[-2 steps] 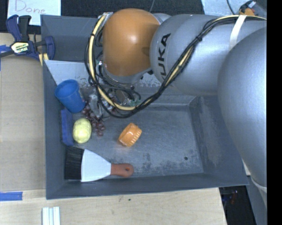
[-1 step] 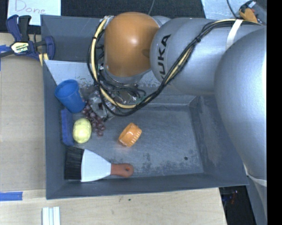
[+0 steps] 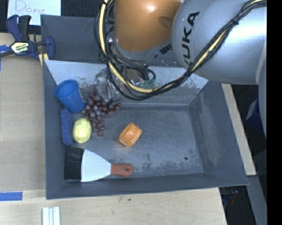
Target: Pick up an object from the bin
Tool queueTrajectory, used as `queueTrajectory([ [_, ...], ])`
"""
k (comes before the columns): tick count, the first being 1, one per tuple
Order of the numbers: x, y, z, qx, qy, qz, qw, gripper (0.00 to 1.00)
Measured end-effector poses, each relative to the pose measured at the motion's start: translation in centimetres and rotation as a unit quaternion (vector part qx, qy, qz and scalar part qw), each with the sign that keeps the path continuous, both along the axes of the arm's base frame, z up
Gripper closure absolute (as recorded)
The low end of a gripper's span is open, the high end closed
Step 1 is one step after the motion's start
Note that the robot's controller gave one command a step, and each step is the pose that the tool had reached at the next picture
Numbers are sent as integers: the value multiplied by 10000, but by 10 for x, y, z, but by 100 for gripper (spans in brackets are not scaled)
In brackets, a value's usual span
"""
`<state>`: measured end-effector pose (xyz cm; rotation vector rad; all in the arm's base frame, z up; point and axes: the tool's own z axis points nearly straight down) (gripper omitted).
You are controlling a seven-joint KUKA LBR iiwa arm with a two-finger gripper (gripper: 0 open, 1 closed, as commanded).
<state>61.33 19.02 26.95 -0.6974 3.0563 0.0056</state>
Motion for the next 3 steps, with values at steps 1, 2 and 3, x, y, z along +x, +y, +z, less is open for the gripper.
queueTrajectory([
  [1,0,14,-38,-18,0,832,9965,100],
  [2,1,12,-50,-18,16,957,9954,100],
  [3,-21,23,-56,-7,3,936,9956,100],
])
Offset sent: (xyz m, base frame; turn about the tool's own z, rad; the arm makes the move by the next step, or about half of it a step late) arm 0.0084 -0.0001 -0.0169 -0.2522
